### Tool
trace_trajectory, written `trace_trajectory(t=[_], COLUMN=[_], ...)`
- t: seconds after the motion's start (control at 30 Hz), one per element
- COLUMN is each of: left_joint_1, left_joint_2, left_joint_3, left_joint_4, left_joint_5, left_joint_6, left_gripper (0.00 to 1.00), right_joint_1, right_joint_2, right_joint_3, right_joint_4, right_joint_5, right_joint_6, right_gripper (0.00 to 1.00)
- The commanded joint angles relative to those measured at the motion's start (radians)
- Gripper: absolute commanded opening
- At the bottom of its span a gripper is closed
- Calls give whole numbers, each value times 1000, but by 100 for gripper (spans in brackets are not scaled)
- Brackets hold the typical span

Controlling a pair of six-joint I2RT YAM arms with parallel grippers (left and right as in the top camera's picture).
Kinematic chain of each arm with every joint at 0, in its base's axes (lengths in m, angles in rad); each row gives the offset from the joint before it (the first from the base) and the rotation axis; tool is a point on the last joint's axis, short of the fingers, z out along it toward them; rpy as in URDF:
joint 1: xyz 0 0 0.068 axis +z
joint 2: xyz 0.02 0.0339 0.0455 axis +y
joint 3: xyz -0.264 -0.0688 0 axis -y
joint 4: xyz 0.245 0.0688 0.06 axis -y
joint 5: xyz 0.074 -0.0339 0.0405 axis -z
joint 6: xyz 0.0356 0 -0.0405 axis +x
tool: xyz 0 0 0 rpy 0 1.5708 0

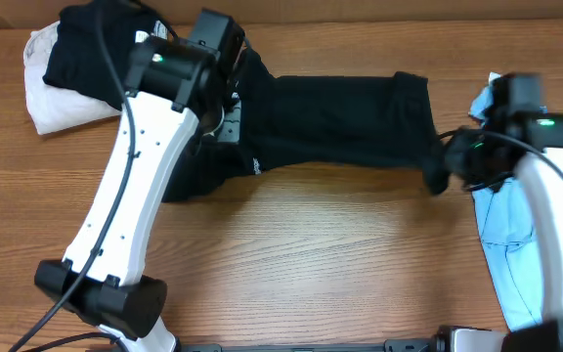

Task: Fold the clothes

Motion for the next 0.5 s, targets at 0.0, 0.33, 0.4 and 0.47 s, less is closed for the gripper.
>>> trace_trajectory(t=[0.0,0.33,0.4,0.47], left_joint_1=[12,12,12,12], left_joint_2=[-46,-63,-66,-72], left_joint_3=[64,-11,-78,-165], left_joint_4=[-35,-55,-55,-55], left_joint_5=[-70,46,59,56], left_joint_6=[-8,-7,-8,-16], left_gripper=[4,4,4,4], right_joint_1=[-32,-47,-47,-47], right_joint_2=[-53,-57,-57,-55], right_joint_3=[114,75,52,26], right_joint_4=[-66,-175,-171,-164], right_joint_5=[7,3,3,3], right_joint_6=[-73,-129,-132,-133], right_gripper=[4,4,4,4])
